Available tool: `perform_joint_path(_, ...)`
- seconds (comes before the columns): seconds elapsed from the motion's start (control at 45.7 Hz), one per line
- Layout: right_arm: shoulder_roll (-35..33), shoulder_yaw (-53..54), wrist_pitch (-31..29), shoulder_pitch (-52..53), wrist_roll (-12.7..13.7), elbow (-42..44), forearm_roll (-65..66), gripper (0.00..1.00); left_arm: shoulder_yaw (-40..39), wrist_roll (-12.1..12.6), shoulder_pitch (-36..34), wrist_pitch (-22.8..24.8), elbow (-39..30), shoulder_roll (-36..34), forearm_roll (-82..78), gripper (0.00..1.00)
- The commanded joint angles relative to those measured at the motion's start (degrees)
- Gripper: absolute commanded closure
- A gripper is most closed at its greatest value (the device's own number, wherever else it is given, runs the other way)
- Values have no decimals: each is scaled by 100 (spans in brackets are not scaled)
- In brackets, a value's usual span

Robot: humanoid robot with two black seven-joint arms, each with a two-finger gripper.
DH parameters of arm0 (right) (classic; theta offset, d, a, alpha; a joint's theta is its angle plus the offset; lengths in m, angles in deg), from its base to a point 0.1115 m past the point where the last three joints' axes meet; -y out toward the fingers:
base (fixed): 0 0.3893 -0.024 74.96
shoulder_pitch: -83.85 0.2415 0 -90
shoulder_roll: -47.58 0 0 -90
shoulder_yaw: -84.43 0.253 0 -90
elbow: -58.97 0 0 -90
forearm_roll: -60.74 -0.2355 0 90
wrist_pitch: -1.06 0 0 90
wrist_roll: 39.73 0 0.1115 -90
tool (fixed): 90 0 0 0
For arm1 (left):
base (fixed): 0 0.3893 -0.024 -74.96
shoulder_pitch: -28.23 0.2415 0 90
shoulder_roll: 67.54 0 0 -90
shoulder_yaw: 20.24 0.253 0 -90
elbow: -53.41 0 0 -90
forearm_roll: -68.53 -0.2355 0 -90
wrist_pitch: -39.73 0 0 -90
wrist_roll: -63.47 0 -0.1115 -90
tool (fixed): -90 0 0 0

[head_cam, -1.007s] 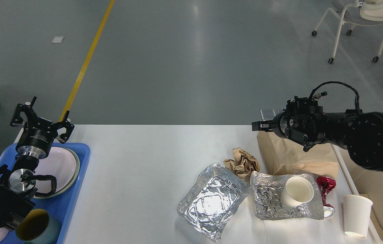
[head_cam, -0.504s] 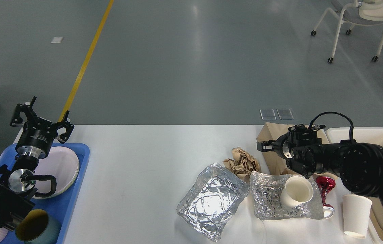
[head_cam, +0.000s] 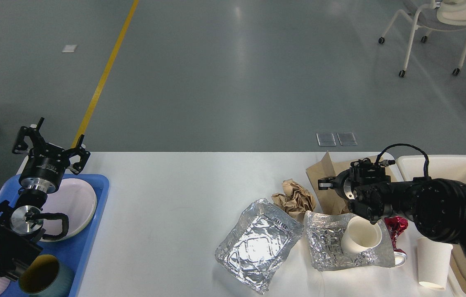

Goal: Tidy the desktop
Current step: 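Grasp the brown paper bag with the right gripper and lift it away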

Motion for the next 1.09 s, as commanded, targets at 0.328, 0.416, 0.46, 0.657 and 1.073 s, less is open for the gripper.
perform_joint_path(0.328,-1324,-53,-2411,4282,-433,-2756,-5,100,-9,0,0,1,0,-5,0,0)
perform_joint_path(0.416,-1685,-53,-3835,5689,-731,-3091,21,100,-9,8,0,1,0,-5,0,0)
perform_joint_path(0.46,-1799,-53,-4494,6191,-889,-3074,47,100,-9,0,0,1,0,-5,0,0)
perform_joint_path(0.657,-2309,-52,-5657,7801,-1365,-3248,794,100,-9,0,9,1,0,-5,0,0)
perform_joint_path(1.073,-3566,-1502,-2452,4273,-1374,-1055,2763,100,0,0,0,1,0,-5,0,0)
